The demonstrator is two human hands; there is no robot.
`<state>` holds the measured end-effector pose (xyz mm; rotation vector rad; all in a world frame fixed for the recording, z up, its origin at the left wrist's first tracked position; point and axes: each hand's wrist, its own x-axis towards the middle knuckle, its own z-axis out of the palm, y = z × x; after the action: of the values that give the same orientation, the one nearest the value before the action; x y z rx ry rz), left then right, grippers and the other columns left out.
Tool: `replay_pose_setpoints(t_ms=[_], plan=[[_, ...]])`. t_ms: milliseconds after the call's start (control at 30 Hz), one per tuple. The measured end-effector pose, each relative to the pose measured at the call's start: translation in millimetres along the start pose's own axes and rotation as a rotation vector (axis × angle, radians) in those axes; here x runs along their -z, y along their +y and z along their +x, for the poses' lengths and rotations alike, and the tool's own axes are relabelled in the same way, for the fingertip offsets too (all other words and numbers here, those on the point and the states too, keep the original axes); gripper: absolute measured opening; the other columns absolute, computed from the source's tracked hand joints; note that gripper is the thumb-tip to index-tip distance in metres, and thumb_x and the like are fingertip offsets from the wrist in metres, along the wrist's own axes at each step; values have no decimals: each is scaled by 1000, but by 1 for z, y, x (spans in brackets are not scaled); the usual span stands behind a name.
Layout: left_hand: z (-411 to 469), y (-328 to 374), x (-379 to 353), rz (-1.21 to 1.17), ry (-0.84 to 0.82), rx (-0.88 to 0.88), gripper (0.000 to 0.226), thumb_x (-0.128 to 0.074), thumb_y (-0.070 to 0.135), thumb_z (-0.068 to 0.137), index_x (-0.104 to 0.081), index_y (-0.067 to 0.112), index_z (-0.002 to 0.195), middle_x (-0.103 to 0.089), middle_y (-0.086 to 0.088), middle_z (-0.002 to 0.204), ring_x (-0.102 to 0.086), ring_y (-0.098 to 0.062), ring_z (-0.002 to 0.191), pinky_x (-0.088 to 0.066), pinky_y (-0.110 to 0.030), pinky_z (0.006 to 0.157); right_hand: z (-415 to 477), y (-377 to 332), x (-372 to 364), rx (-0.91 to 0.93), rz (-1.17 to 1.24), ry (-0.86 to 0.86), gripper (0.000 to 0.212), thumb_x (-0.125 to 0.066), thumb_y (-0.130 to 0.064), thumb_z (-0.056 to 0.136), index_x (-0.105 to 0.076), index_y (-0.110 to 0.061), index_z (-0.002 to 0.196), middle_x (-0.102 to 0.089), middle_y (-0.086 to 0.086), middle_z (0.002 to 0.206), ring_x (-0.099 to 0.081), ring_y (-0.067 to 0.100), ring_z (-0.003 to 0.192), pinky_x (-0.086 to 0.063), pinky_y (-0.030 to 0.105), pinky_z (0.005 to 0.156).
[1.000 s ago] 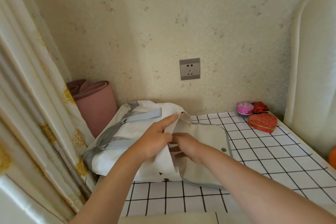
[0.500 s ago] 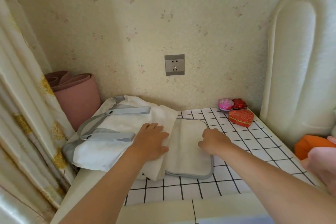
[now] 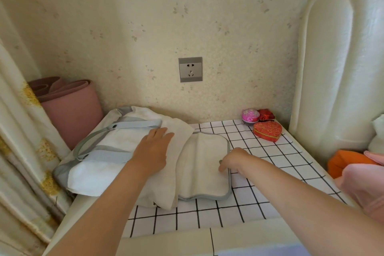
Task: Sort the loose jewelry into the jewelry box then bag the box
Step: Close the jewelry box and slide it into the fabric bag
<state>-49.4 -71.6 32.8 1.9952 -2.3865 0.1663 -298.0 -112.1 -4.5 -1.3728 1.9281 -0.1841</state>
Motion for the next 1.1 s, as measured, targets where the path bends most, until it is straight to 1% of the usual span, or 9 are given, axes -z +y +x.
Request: replay_pose_setpoints(t_ms=[100, 200, 300, 433, 567, 700, 867, 1000, 1100], plan=[[-1, 2, -2, -34, 6, -6, 75, -56, 17, 94, -14, 25, 156, -5, -2, 164, -4, -24, 150, -15, -35, 119, 0, -2, 0, -4, 277, -18, 58, -79, -9, 78, -55, -1, 131, -60, 12, 130, -58, 28, 118, -49, 30, 93], [-1, -1, -2, -168, 2, 9, 76, -58, 19, 94, -14, 26, 156, -7, 0, 164, -6, -21, 150, -17, -34, 119, -10, -10, 1, 4, 623, -26, 38, -66, 6, 84, -58, 0, 120, -65, 16, 108, -63, 32, 100, -55, 41, 88], [-2, -8, 9, -386, 40, 50, 67, -59, 25, 95, -25, 25, 152, -27, 2, 157, -29, -17, 141, -29, -29, 112, -25, -25, 0, 83, 789, 7, 36, -69, 5, 83, -57, -2, 116, -64, 12, 96, -63, 29, 92, -55, 35, 68], [-7, -26, 24, -414, 113, 150, 57, -67, 35, 90, -45, 25, 141, -49, 7, 135, -45, -14, 127, -36, -27, 105, -38, -45, -5, 222, 763, 66, 51, -80, -5, 79, -53, -6, 122, -62, 8, 103, -63, 23, 88, -51, 28, 64], [-13, -34, 21, -326, 101, 194, 56, -72, 49, 81, -58, 23, 128, -50, 6, 124, -41, -16, 122, -37, -29, 103, -50, -67, -16, 367, 736, 6, 10, -77, -10, 83, -75, -4, 92, -75, 17, 97, -70, 23, 75, -56, 27, 67], [-12, -32, 18, -317, 167, 183, 55, -73, 52, 79, -63, 23, 125, -53, 6, 121, -45, -16, 119, -40, -29, 101, -56, -86, -40, 493, 568, 17, 15, -71, -15, 85, -74, 0, 80, -72, 19, 82, -67, 26, 70, -47, 29, 64], [-12, -25, 13, -247, 253, 206, 44, -71, 58, 77, -73, 27, 108, -61, 7, 113, -54, -16, 108, -48, -31, 91, -51, -98, -63, 553, 440, 91, 23, -63, -8, 81, -52, -13, 61, -38, 6, 61, -37, 17, 57, -27, 29, 58], [-9, -17, 13, -180, 298, 222, 20, -63, 41, 88, -76, 27, 85, -66, 7, 95, -56, -17, 97, -44, -27, 70, -43, -99, -70, 530, 452, 95, 22, -64, -8, 80, -58, -11, 60, -44, 6, 58, -43, 17, 57, -30, 27, 57], [-7, -18, 13, -236, 285, 281, 22, -59, 28, 86, -69, 27, 66, -63, 9, 71, -56, -15, 81, -40, -25, 59, -40, -99, -70, 503, 516, 73, 17, -67, -9, 81, -67, 4, 69, -51, 6, 62, -48, 18, 61, -35, 28, 61]])
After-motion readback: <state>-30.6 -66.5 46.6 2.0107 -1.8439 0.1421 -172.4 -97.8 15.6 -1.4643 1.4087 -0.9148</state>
